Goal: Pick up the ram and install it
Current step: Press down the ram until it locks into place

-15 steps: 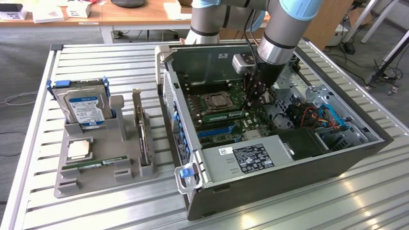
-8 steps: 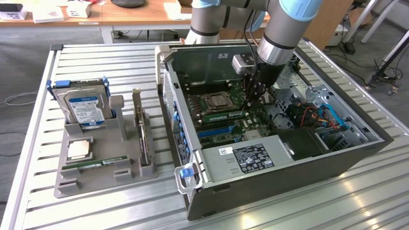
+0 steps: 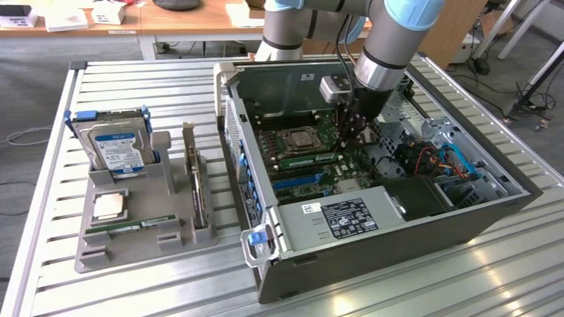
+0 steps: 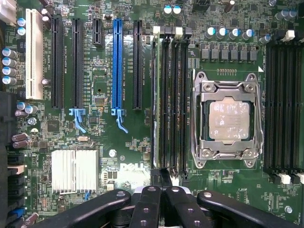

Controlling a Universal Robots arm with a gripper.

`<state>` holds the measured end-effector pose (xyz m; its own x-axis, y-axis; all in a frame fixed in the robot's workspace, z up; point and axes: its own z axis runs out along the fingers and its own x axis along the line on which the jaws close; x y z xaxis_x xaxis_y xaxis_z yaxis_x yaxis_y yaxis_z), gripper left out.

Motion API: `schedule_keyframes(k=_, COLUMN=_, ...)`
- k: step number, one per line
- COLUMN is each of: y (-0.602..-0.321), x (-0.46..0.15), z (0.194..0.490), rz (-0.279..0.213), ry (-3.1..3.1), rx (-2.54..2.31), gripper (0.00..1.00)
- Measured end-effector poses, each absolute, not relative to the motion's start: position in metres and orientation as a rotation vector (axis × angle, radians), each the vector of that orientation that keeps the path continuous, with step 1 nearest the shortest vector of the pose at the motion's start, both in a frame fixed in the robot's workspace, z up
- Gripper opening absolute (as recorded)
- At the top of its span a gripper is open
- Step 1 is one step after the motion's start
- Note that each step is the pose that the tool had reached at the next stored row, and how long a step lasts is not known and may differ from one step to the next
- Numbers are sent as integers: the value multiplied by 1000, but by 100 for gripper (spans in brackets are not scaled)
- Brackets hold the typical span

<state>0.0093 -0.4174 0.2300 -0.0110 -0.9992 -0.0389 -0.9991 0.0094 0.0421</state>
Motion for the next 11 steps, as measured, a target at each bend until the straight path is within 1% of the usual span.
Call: schedule_keyframes(k=11, y=-417, x=9, z=229, rz=-91, ry=-2231, rx=2208, gripper=11)
